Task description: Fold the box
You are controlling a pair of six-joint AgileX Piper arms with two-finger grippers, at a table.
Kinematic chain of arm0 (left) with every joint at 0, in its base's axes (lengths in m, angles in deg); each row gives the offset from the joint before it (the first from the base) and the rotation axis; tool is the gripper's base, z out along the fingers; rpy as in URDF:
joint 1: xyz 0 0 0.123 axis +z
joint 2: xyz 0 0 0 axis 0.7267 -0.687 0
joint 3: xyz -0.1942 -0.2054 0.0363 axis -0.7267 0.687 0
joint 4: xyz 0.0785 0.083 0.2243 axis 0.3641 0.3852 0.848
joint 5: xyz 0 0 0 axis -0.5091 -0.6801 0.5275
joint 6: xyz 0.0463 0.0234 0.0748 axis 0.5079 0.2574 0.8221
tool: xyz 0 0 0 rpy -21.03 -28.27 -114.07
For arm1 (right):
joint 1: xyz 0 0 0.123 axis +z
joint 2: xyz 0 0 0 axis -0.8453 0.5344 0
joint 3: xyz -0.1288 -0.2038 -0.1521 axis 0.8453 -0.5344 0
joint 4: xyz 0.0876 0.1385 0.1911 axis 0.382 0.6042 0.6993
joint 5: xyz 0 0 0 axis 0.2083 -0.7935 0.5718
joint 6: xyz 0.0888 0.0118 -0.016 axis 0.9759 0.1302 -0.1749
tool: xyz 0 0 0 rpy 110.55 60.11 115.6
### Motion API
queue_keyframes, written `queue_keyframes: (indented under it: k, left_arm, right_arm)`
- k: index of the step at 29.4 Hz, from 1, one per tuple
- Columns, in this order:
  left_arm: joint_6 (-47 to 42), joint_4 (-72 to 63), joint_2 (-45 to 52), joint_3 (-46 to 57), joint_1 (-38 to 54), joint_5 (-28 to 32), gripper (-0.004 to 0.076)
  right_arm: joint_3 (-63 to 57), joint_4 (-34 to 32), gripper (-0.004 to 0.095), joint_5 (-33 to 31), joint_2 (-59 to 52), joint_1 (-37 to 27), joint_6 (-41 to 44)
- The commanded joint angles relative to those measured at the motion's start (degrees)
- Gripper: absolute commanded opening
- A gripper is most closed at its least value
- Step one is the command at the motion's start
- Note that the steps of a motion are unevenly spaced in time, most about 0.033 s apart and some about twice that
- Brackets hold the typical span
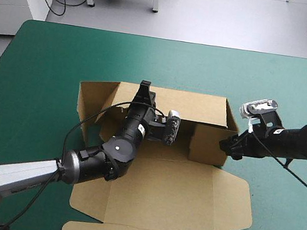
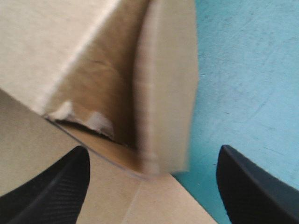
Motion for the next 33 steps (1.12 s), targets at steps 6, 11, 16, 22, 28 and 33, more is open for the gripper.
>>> queue_keyframes:
  k: [6,11,16,22,28,33]
  left_arm:
    - [-0.5,-6.2,0.5,0.4,-0.3,0.9,-0.0010]
    - [-0.5,-6.1,0.5,0.4,-0.3,1.3,-0.0010]
    - [-0.5,-6.1,0.5,0.4,-0.3,1.4,-0.0010]
    - [-0.5,-6.1,0.5,0.4,-0.3,1.5,-0.0010]
    - [-0.5,-6.2,0.5,0.4,-0.3,1.5,-0.0010]
    - [-0.9,-6.2,0.5,0.4,-0.3,1.5,-0.0010]
  right_arm:
    - [-7.2,12.5,0.0687,5.9,-1.5,0.0,-12.2]
    - [-8.3,18.9,0.0688,6.6,-1.5,0.0,-19.3]
    - [-8.3,21.6,0.0688,9.2,-1.5,1.3,-23.3]
    - [-8.3,21.0,0.0668,14.6,-0.2,7.0,-24.5]
    - [-8.3,20.9,0.0364,15.1,0.2,8.6,-24.3]
    - [-8.3,21.3,0.0018,14.6,0.2,8.6,-24.3]
